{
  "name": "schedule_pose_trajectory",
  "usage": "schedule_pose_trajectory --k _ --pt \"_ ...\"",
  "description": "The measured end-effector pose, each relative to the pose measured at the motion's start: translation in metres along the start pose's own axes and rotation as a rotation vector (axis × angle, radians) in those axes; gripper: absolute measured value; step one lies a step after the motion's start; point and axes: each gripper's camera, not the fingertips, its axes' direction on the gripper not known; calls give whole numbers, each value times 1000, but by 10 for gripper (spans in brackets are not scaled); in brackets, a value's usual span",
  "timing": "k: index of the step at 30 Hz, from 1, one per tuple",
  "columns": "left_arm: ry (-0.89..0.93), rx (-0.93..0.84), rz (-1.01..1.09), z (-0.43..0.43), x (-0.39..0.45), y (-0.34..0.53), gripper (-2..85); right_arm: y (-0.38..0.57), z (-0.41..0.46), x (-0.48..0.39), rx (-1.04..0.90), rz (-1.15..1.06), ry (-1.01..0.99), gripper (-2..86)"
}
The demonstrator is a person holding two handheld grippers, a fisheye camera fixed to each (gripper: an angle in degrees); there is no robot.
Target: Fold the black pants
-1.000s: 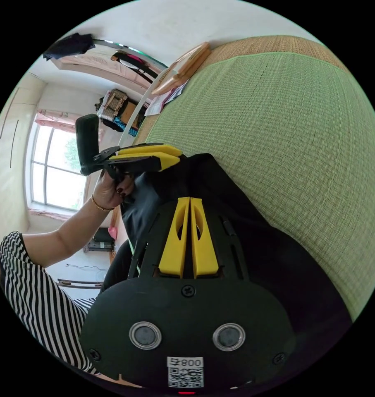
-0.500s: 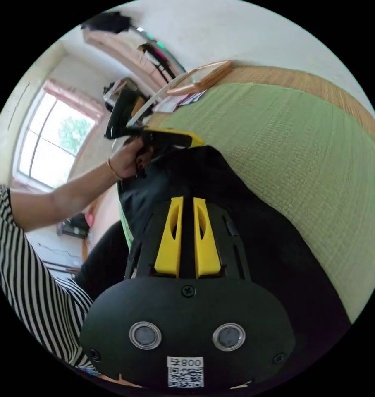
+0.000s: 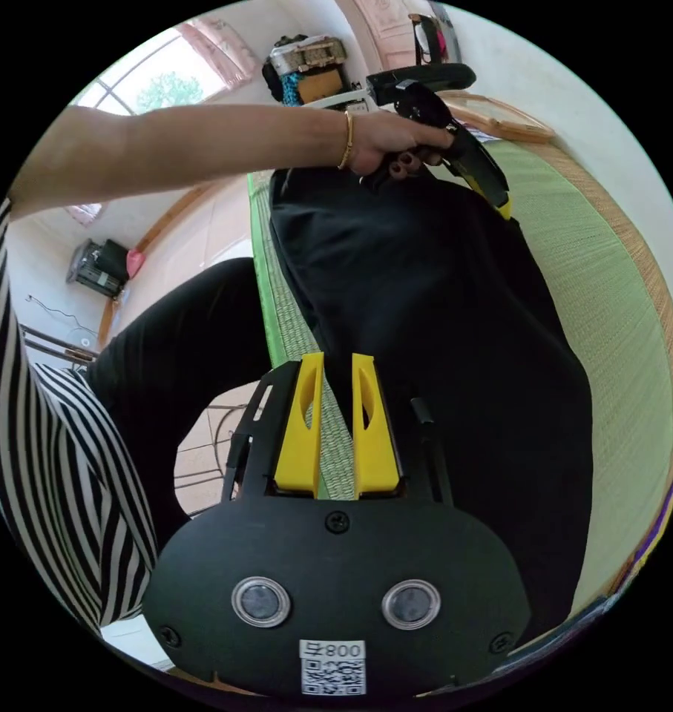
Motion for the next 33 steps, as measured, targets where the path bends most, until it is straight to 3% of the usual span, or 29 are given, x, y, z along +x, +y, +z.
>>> schedule_pose_trajectory --k 10,15,21,26,33 --pt "-37 42 -19 -4 8 -2 7 15 -26 -28 60 6 18 13" --pt "-75 28 -39 3 12 6 7 18 2 -27 -13 15 -1 11" --pt "-52 138 -4 -20 40 43 7 28 6 -25 -1 29 -1 13" --pt "8 -17 49 -3 82 113 2 40 7 -19 15 32 -14 15" --pt "0 -129 -93 8 88 174 1 60 7 -3 36 73 -66 17"
